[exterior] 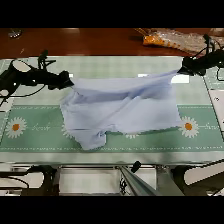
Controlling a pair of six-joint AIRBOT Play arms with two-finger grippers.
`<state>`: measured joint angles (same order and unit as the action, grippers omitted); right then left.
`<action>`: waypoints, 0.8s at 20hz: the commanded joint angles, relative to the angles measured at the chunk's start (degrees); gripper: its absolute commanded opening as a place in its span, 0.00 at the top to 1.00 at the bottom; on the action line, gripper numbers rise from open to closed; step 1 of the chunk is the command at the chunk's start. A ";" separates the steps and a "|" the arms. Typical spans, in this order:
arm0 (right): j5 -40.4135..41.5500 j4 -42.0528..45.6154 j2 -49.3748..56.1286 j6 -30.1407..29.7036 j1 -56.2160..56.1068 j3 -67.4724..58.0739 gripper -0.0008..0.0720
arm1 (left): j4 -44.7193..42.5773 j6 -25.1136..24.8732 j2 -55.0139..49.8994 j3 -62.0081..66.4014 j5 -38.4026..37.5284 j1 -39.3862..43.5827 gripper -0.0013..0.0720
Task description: Fold the shirts.
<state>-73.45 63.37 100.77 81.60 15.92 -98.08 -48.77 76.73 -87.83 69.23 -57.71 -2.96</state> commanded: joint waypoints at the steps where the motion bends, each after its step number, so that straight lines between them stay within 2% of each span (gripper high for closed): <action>1: -8.20 -0.74 1.22 -2.47 0.76 -2.71 0.32 | 0.17 0.02 -1.86 1.97 -10.14 -2.62 0.36; 2: -11.28 0.39 0.57 -2.60 1.40 -4.79 0.32 | 0.17 0.04 -1.86 3.93 -14.69 -4.72 0.16; 4: -17.09 4.04 -1.70 -2.58 3.10 -7.89 0.32 | 0.15 3.89 -1.57 7.74 -25.29 -9.66 0.16; 6: -22.08 12.70 -5.05 -3.17 4.66 -7.98 0.32 | -1.44 4.79 1.14 7.96 -30.86 -13.84 0.17; 8: -22.62 15.61 -8.24 -1.92 7.56 -6.43 0.32 | -9.14 4.35 5.90 5.40 -30.84 -15.76 0.19; 10: -22.45 12.92 -11.30 -2.14 10.80 -1.90 0.32 | -16.94 0.61 11.63 -0.81 -29.88 -16.04 0.19; 11: -22.05 10.82 -12.68 -2.84 12.11 1.49 0.32 | -18.82 0.26 14.60 -5.49 -28.52 -16.06 0.19; 16: -20.52 5.99 -15.54 -5.07 14.32 17.73 0.32 | -13.60 -0.57 25.14 -28.20 -19.76 -16.02 0.19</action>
<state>-94.04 71.75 86.83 77.89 28.97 -87.66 -62.54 77.45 -68.05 51.51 -81.34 -18.65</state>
